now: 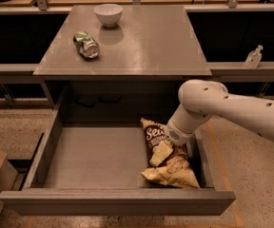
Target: Pick brown chip bag from top drawer and place on counter
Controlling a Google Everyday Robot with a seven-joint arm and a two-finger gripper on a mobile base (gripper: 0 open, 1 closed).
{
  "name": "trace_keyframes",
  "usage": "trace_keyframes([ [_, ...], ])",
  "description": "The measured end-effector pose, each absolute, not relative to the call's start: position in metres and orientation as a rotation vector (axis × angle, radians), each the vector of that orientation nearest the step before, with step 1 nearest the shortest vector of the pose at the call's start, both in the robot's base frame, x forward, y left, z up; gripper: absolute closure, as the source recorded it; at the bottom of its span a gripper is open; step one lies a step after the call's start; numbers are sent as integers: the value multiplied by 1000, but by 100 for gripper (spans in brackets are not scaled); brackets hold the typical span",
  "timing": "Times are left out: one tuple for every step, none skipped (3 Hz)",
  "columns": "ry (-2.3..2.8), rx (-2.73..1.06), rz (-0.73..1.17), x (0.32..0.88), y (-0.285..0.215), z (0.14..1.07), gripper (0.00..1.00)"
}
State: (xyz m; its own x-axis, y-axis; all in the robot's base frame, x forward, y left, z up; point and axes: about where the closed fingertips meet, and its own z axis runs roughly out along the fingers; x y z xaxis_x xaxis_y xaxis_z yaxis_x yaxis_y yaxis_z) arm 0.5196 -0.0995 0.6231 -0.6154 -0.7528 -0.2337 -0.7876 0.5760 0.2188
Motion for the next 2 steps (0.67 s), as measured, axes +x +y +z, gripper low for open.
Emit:
trace_keyframes([
  [2579,-1344,467,522,-93,653,100],
  [2315,-1359,532,528,-80,745,100],
])
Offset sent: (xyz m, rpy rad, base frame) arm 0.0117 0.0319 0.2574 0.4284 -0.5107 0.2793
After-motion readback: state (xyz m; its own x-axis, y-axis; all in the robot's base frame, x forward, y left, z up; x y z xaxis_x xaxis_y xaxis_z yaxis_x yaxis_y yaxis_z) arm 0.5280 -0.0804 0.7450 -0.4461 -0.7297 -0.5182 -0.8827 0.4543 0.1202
